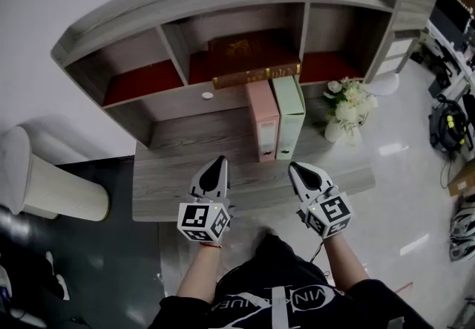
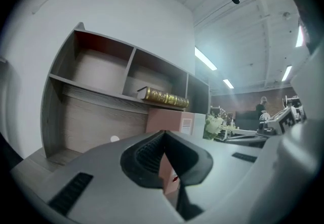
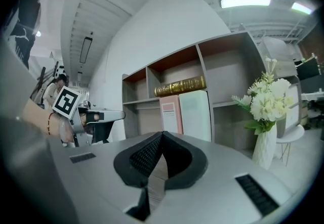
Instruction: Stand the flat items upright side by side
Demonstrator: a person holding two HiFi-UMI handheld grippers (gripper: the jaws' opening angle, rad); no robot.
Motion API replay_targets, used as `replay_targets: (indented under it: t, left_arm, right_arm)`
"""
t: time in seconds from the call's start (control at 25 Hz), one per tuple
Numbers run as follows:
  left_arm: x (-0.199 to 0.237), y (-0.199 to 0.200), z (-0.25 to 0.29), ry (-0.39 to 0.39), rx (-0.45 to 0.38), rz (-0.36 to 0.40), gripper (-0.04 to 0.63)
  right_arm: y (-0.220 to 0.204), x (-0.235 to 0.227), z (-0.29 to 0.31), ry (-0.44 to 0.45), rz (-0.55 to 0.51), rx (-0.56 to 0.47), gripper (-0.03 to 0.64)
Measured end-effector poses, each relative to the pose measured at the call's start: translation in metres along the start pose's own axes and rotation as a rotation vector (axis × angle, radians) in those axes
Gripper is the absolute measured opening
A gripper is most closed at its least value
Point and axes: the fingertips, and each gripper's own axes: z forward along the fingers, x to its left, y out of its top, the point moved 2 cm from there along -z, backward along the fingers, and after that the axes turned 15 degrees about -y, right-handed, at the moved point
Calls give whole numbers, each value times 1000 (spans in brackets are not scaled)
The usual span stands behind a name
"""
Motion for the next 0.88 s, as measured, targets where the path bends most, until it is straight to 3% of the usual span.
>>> replay_targets:
  t: [0.4,0.88]
  left_arm:
    - [4,6,-58,77,-8,28,3]
    - [13,8,-126,193,-32,63,3]
  right_arm:
    - [5,5,-29,-56,-8,-30,9]
    - [10,20,-51,-62,-16,-40,9]
